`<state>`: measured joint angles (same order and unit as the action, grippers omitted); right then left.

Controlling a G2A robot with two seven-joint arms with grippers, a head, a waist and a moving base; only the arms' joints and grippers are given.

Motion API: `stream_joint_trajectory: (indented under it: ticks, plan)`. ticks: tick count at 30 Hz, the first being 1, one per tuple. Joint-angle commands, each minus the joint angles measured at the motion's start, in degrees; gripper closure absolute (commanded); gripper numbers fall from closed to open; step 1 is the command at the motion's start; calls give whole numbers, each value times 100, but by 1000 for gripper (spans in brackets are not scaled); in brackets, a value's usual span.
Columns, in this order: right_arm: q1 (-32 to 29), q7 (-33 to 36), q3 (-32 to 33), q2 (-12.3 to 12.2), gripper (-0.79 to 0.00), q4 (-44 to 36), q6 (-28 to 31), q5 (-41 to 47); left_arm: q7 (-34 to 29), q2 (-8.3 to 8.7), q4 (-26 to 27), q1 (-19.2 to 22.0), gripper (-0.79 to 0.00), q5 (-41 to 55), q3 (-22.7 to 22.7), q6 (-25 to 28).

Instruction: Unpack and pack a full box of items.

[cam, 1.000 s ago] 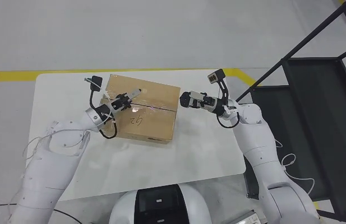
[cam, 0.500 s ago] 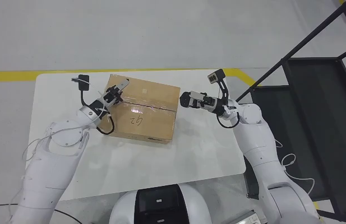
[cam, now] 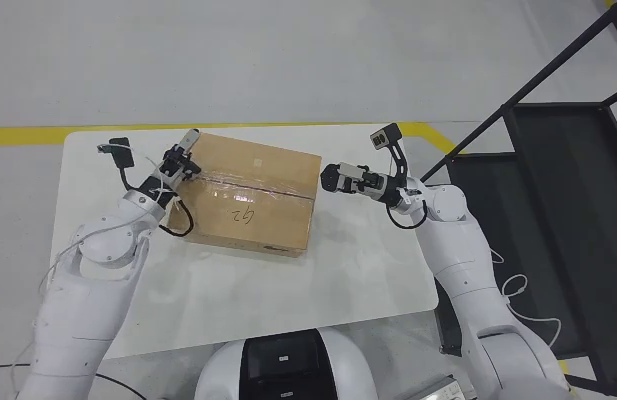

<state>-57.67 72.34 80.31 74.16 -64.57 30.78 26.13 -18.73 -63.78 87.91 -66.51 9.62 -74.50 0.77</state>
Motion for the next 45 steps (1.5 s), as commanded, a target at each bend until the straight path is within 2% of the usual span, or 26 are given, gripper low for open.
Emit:
stream_joint_trajectory:
  ticks: [1,6,9,14,20,25,31,37,45]
  plan:
    - [-1,0,0,0,-785,-1,0,0,64,-2,49,-87,-785,149,-113,139]
    - [-1,0,0,0,-785,-1,0,0,-8,1,235,-295,-785,372,-320,683]
    - [-1,0,0,0,-785,-1,0,0,-118,22,307,-326,-785,-24,-349,819]
    - [-1,0,0,0,-785,-1,0,0,310,0,339,-262,-785,-1033,-164,1238]
    - [-1,0,0,0,-785,-1,0,0,32,-24,289,-167,-785,-1644,148,1685]
    - [-1,0,0,0,-785,-1,0,0,-462,-60,197,-9,-785,-1633,412,1428]
    - [-1,0,0,0,-785,-1,0,0,-615,-98,25,172,-785,-1874,590,866]
    - [-1,0,0,0,-785,-1,0,0,-143,-88,30,87,-785,-2035,322,646]
    - [-1,0,0,0,-785,-1,0,0,406,-54,134,-204,-785,-1856,-281,469]
